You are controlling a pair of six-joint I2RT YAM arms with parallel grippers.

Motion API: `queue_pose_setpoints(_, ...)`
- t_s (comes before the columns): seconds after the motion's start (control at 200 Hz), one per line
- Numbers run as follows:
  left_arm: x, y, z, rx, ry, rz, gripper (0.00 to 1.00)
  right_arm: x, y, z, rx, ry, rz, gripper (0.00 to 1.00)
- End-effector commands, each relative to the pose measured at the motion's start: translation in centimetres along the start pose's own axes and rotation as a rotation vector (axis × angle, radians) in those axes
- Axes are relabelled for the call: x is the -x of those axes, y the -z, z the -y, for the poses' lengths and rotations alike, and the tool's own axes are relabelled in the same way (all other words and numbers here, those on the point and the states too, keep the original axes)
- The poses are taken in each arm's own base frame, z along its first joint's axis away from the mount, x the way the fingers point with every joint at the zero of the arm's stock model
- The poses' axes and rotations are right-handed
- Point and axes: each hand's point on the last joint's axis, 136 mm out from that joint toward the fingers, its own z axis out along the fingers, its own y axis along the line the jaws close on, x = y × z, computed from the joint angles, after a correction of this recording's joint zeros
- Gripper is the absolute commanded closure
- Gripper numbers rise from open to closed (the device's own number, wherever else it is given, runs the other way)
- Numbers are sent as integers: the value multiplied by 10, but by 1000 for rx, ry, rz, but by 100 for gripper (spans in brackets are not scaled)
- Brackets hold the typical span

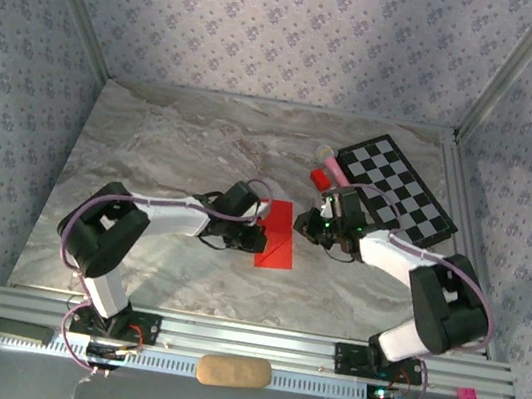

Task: Fold a paper plane with a square sheet of paper (pick it up from the middle)
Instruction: Fold the triangle a second time at the center of the table, then turn over the paper at the center of the table.

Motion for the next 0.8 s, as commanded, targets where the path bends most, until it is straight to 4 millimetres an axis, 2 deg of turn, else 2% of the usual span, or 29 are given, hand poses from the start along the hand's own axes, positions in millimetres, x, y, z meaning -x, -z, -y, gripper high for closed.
queue_pose_setpoints(0.0,32,19,14,-15,-31,79,90,-21,10,23,-110,-13,-4,85)
queue_pose_setpoints(0.15,40,12,6,6,-48,45,91,-32,20,36,-168,-73,17,80)
queue_pose_setpoints(0.295,37,1,-3,33,-48,11,91,-41,22,26,-137,-75,-18,77)
queue_pose_setpoints(0.47,29,-9,-18,73,-40,-20,92,-59,14,19,-126,-76,-86,73)
queue_pose_setpoints(0.59,21,-14,-27,97,-38,-42,92,-71,8,22,-157,-92,-115,71)
queue_pose_setpoints(0.795,11,-18,-36,114,-24,-65,93,-77,1,22,-187,-79,-127,68)
